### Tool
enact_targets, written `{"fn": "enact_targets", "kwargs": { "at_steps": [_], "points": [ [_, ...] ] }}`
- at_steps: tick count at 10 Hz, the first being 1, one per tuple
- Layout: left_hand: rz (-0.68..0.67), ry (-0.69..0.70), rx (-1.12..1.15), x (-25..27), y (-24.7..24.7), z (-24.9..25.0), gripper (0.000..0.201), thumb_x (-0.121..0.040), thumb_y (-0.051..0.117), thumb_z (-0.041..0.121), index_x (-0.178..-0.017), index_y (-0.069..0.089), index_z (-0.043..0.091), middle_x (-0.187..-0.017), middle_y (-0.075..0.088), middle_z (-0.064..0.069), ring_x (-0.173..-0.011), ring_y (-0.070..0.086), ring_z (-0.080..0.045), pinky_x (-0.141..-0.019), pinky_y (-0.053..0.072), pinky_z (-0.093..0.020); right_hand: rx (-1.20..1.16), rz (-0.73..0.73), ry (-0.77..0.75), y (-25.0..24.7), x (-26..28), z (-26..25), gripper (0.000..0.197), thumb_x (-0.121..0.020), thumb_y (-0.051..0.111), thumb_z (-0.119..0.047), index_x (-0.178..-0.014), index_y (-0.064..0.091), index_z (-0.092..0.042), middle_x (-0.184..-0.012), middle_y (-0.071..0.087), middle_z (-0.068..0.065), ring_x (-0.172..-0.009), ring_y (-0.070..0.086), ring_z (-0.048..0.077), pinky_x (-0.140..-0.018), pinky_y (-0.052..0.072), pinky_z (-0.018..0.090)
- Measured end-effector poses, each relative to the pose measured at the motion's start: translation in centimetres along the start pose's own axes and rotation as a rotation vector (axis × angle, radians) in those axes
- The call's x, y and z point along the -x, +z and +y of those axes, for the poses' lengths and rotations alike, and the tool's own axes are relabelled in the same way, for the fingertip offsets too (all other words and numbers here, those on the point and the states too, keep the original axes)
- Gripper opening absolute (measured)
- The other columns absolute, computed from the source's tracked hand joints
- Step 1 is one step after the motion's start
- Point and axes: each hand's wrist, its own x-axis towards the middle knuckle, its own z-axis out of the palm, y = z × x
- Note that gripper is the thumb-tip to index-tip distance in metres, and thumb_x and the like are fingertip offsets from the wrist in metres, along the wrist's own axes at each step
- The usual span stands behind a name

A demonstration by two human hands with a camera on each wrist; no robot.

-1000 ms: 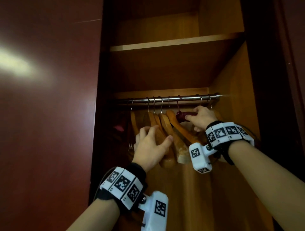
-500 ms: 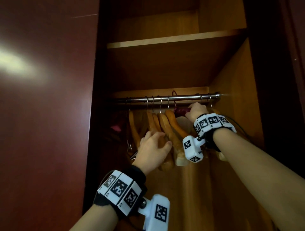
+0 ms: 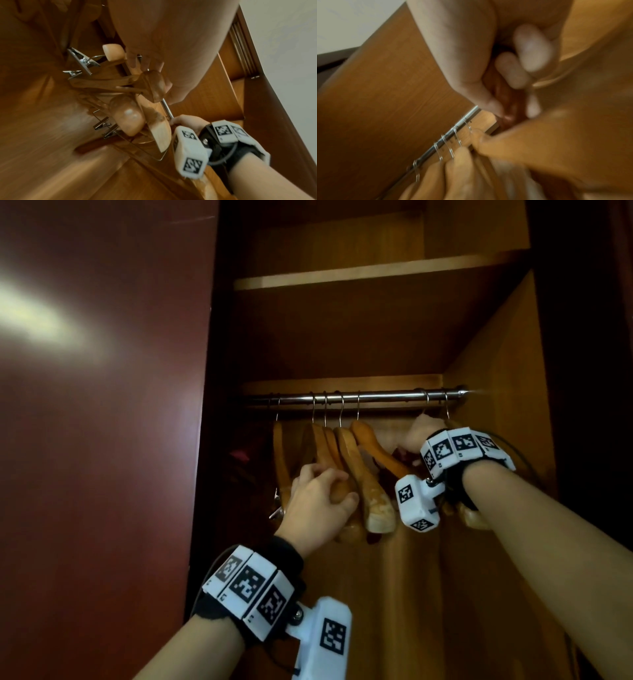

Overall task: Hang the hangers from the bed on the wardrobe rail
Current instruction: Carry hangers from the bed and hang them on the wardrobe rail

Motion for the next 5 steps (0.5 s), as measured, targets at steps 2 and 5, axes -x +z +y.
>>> {"fn": "enact_targets", "kwargs": {
  "at_steps": [2,5],
  "points": [
    [0.030,-0.033,0.104,1.1,0.1,-0.3,0.049,-0.091,0.056,0.036,-0.137,0.043,0.025,-0.135,0.033,-0.002,-0.129,0.037,-0.026,-0.108,0.037,-0.041,-0.013,-0.131,-0.100,-1.1,6.0,1.8,0.024,-0.091,0.058,-0.009,-0.070,0.048,-0.012,-0.075,0.049,0.004,-0.035,0.053,0.007,-0.027,0.034,0.010],
    [0.014,-0.101,0.268,3.2,0.8,-0.6,0.064,-0.094,0.054,0.033,-0.149,0.022,0.025,-0.143,0.031,-0.007,-0.127,0.041,-0.022,-0.100,0.037,-0.024,0.300,-0.203,-0.045,-2.5,9.6,1.4,0.019,-0.083,0.065,-0.012,-0.069,0.056,-0.004,-0.054,0.052,0.008,-0.045,0.046,0.018,-0.040,0.038,0.023]
  ]
}}
